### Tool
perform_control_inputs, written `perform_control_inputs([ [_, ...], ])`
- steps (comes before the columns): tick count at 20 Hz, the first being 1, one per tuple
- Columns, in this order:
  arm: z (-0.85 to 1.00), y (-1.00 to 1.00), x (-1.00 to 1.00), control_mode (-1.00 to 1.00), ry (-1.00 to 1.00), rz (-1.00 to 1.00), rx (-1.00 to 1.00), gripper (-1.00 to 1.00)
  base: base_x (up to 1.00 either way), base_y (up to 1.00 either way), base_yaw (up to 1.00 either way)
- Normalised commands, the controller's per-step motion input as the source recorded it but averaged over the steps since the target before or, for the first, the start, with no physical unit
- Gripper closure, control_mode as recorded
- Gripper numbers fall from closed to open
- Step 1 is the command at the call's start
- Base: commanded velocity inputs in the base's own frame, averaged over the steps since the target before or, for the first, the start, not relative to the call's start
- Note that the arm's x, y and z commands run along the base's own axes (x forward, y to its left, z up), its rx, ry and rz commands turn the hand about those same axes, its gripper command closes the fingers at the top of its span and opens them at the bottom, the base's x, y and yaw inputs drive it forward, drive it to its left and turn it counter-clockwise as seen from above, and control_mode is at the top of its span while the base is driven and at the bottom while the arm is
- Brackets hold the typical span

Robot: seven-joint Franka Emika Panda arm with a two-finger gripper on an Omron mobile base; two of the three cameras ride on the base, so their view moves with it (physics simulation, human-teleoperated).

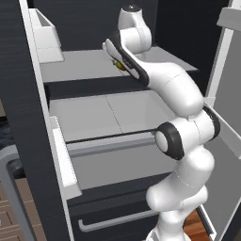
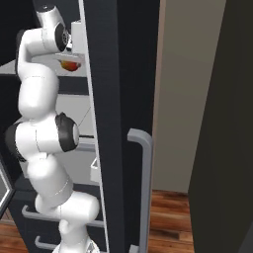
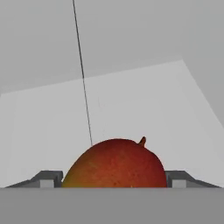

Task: Pick the mango and pear from the fridge and place them inside the tupperware on the counter.

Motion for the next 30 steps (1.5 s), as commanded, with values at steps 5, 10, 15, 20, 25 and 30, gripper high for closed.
perform_control_inputs([
  [5, -0.35, -0.01, -0.54, -1.00, -0.58, -0.01, 0.00, 1.00, 0.00, 0.00, 0.00],
  [10, -0.05, -0.01, -0.84, -1.00, -0.43, -0.18, 0.04, 1.00, 0.00, 0.00, 0.00],
  [15, 0.41, -0.32, -0.78, -1.00, 0.07, -0.10, 0.21, 1.00, 0.00, 0.00, 0.00],
  [20, 0.47, -0.38, -0.74, -1.00, 0.36, -0.05, 0.25, 1.00, 0.00, 0.00, 0.00],
  [25, 0.06, -0.27, -0.81, -1.00, 0.27, 0.00, 0.07, 1.00, 0.00, 0.00, 0.00],
  [30, 0.00, -0.12, -0.92, -1.00, 0.01, 0.00, 0.00, 1.00, 0.00, 0.00, 0.00],
])
